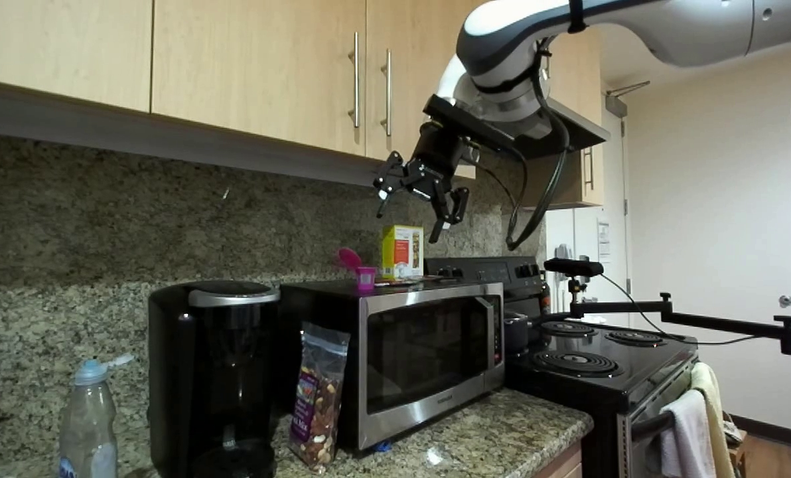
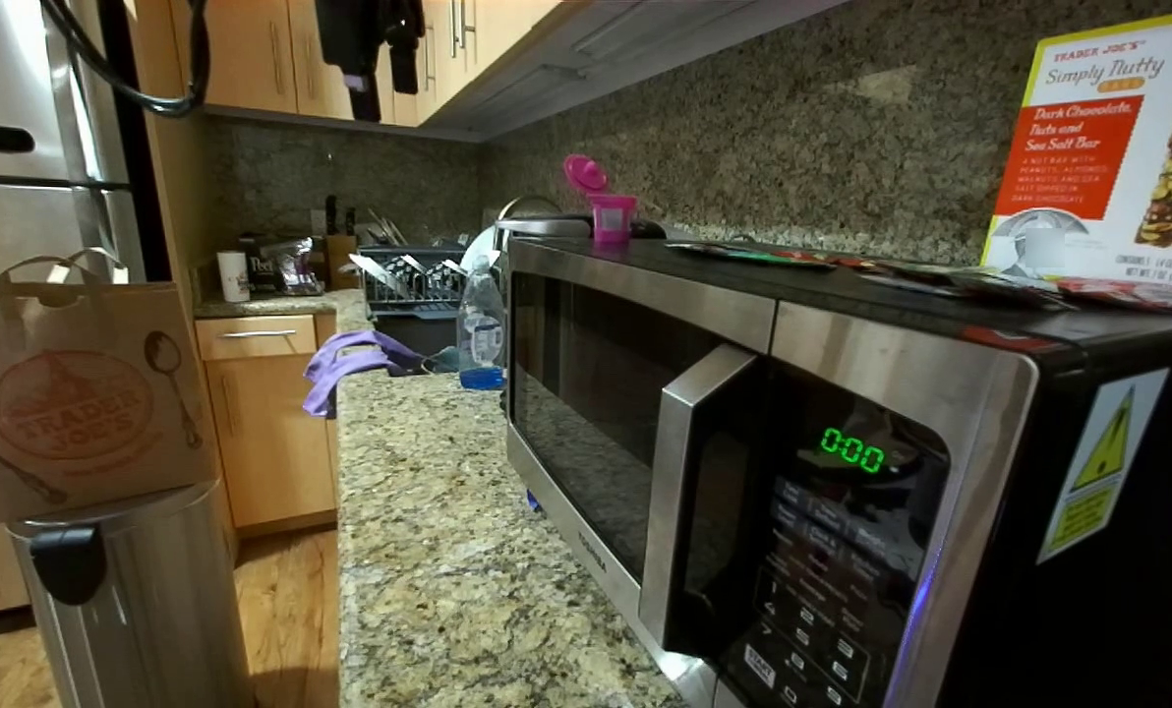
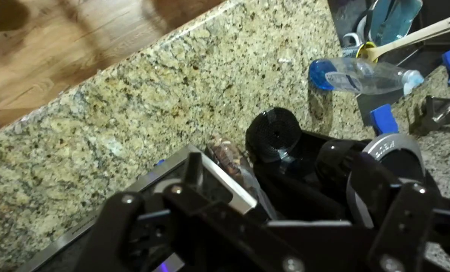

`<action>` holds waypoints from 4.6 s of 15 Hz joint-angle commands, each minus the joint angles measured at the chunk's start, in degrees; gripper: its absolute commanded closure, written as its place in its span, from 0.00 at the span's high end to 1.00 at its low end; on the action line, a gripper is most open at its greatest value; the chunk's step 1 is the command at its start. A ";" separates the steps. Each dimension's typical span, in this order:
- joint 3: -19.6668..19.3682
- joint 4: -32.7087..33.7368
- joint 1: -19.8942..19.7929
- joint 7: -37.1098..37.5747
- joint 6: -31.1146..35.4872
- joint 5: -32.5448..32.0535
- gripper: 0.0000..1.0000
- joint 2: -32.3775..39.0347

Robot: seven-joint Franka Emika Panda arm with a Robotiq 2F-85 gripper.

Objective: Put the pink object on the counter top

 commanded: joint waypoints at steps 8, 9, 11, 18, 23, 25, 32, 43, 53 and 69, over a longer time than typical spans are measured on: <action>0.92 24.53 0.05 3.33 -13.40 -19.46 1.00 15.34; 0.89 25.97 0.29 2.65 -14.58 -19.32 1.00 16.65; 0.86 27.61 0.84 0.97 -13.57 -19.82 1.00 19.04; 0.97 27.34 1.93 -0.75 -4.24 -24.66 1.00 22.89; 0.84 24.83 2.91 0.43 6.04 -26.53 1.00 23.68; 0.55 24.16 3.01 1.22 7.55 -27.08 1.00 23.76; -0.87 23.37 2.80 2.00 9.04 -30.13 1.00 23.90; -0.84 25.32 7.56 -3.96 -1.72 -45.15 1.00 25.29; -2.11 25.48 8.74 1.19 -0.36 -53.37 1.00 25.23; 0.12 26.92 9.86 -5.11 6.00 -58.88 0.67 29.01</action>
